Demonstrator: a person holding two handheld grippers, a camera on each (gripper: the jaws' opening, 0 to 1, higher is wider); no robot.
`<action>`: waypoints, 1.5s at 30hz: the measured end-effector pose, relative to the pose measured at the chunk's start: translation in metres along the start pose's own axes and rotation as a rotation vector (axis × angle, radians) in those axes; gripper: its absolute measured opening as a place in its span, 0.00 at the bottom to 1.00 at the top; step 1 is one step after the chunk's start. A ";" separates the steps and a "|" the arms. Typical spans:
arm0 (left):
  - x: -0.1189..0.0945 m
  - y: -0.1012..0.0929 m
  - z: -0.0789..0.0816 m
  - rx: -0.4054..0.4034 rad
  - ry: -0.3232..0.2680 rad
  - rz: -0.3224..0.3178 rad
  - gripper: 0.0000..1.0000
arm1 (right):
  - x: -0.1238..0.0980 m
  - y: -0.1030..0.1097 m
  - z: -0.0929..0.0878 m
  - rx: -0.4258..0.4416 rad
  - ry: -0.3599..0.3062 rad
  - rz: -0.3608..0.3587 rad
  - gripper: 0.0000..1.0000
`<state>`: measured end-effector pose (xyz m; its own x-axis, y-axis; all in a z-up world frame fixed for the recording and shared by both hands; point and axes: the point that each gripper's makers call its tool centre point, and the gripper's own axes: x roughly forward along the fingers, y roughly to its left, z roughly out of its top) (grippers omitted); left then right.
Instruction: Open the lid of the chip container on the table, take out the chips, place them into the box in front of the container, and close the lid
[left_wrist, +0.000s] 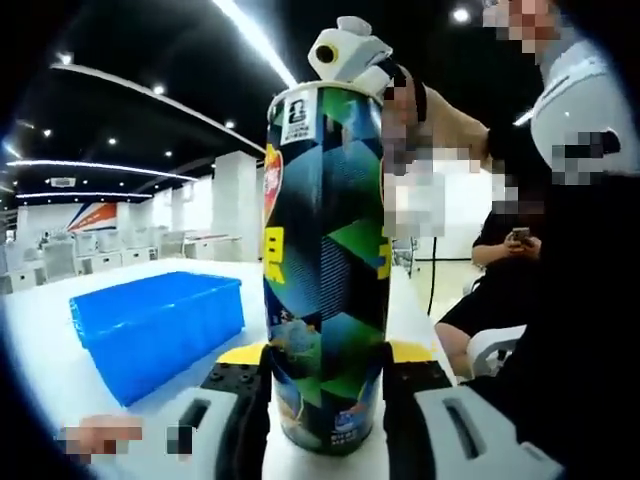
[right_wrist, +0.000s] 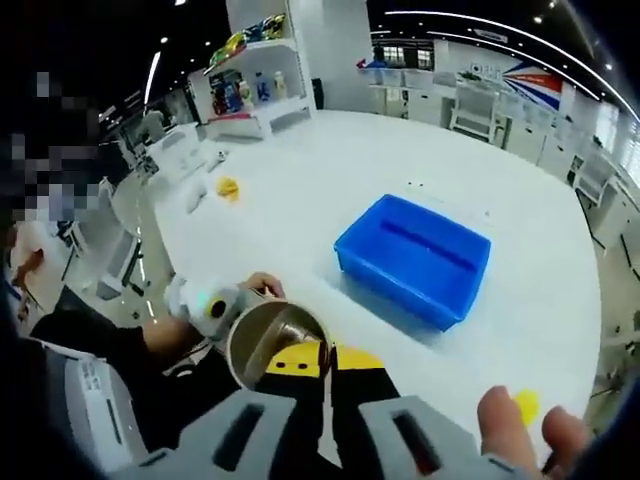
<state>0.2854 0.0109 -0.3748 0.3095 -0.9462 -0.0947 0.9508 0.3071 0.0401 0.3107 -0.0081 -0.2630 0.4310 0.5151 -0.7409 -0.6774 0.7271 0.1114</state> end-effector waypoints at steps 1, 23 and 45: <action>0.000 0.001 0.000 0.018 0.012 0.007 0.43 | -0.001 -0.002 0.000 0.005 -0.001 0.000 0.00; -0.030 0.016 -0.007 0.238 0.455 -0.092 0.44 | 0.010 -0.022 -0.036 0.260 -0.115 0.134 0.00; -0.047 0.026 -0.029 0.377 0.862 -0.167 0.43 | 0.061 -0.042 -0.082 0.495 -0.347 0.326 0.00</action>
<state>0.2960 0.0663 -0.3986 0.2134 -0.5276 -0.8223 0.9644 -0.0207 0.2636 0.3159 -0.0446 -0.3670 0.4735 0.7983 -0.3721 -0.4883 0.5895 0.6434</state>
